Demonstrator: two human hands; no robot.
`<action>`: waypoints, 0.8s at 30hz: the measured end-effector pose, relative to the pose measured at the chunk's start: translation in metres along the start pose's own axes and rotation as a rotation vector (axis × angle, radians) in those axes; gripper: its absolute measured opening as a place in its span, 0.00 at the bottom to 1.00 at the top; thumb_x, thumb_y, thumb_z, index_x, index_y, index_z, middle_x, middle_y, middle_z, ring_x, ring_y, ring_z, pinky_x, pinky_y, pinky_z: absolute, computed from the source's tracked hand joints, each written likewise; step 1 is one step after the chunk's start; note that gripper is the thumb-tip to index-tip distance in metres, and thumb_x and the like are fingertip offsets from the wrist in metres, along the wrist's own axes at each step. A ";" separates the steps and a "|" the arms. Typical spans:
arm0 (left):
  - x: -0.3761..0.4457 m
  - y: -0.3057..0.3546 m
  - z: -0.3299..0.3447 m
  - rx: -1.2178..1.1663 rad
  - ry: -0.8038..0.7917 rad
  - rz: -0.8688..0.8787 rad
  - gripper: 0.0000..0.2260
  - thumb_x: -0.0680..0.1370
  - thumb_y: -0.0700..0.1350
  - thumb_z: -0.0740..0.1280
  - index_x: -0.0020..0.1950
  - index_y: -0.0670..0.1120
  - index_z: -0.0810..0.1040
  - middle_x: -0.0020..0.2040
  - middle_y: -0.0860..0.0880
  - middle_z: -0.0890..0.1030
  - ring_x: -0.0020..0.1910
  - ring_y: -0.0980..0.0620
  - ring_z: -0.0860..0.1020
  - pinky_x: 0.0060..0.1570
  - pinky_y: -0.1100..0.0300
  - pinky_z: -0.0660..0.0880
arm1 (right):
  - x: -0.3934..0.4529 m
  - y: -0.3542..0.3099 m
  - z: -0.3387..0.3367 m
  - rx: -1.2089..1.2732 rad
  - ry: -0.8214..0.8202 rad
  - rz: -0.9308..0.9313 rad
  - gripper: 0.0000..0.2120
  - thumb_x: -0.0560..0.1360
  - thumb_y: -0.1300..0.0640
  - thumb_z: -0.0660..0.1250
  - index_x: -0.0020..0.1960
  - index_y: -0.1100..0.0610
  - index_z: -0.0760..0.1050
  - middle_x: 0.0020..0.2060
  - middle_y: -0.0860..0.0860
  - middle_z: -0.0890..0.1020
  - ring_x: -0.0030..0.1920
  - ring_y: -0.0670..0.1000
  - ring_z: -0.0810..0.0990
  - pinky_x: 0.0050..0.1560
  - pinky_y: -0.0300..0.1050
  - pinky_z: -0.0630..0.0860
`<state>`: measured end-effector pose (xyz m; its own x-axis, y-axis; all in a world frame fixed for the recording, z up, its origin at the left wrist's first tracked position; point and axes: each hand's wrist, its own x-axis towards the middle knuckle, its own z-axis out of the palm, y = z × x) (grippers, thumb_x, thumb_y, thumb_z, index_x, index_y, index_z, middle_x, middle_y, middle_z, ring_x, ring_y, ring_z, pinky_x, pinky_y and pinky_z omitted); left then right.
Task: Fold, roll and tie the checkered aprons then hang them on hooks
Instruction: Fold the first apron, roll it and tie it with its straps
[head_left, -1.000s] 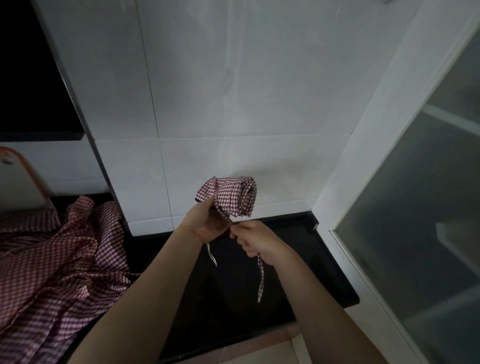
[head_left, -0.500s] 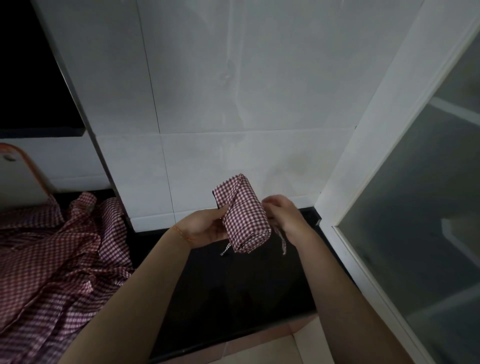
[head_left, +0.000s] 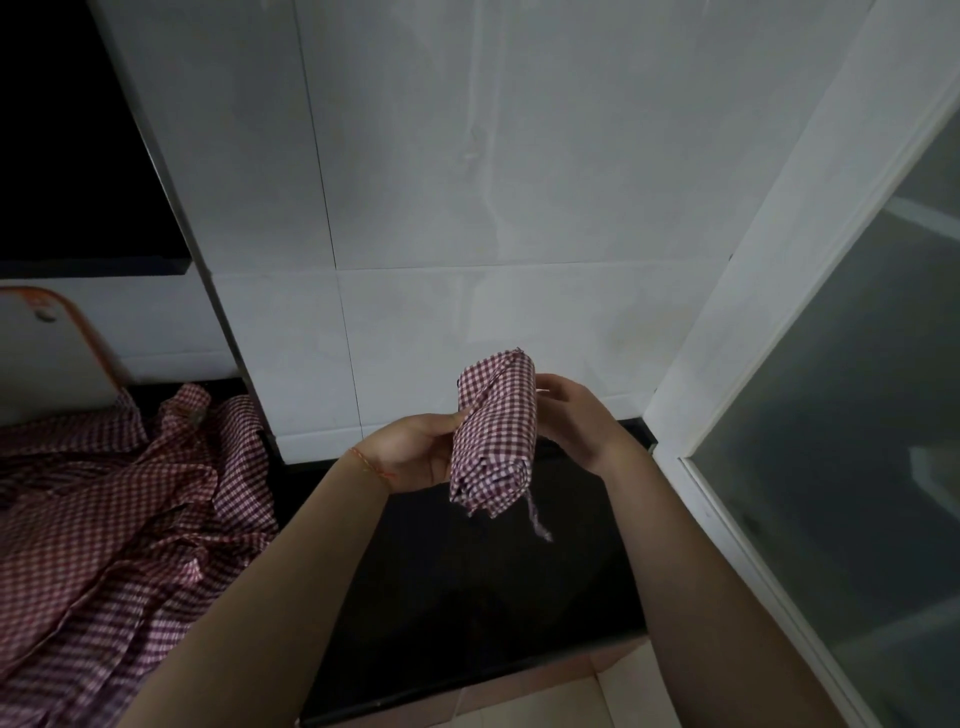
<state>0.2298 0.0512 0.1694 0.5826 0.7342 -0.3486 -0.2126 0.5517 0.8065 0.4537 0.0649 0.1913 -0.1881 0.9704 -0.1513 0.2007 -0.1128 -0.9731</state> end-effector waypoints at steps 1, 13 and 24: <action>0.001 0.000 0.000 -0.007 -0.005 -0.005 0.25 0.75 0.50 0.69 0.66 0.36 0.74 0.60 0.39 0.77 0.59 0.40 0.74 0.70 0.42 0.65 | 0.001 0.001 0.000 0.072 -0.015 0.039 0.19 0.78 0.57 0.69 0.67 0.60 0.73 0.57 0.57 0.83 0.54 0.57 0.83 0.44 0.39 0.81; -0.008 0.005 -0.003 0.088 -0.166 -0.021 0.30 0.68 0.53 0.78 0.63 0.36 0.75 0.53 0.42 0.81 0.50 0.45 0.80 0.55 0.52 0.79 | 0.006 0.008 -0.001 -0.175 -0.050 -0.091 0.22 0.78 0.46 0.67 0.71 0.46 0.71 0.70 0.41 0.74 0.70 0.43 0.71 0.72 0.51 0.66; -0.009 0.012 0.003 -0.353 0.041 0.192 0.12 0.76 0.43 0.63 0.56 0.39 0.77 0.48 0.45 0.83 0.46 0.50 0.83 0.46 0.57 0.82 | 0.005 0.038 0.010 0.120 0.093 0.123 0.09 0.83 0.58 0.60 0.51 0.58 0.79 0.31 0.50 0.68 0.27 0.46 0.62 0.29 0.42 0.59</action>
<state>0.2240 0.0500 0.1834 0.4762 0.8483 -0.2317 -0.5751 0.4997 0.6477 0.4510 0.0631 0.1523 -0.0784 0.9627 -0.2591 0.0998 -0.2510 -0.9628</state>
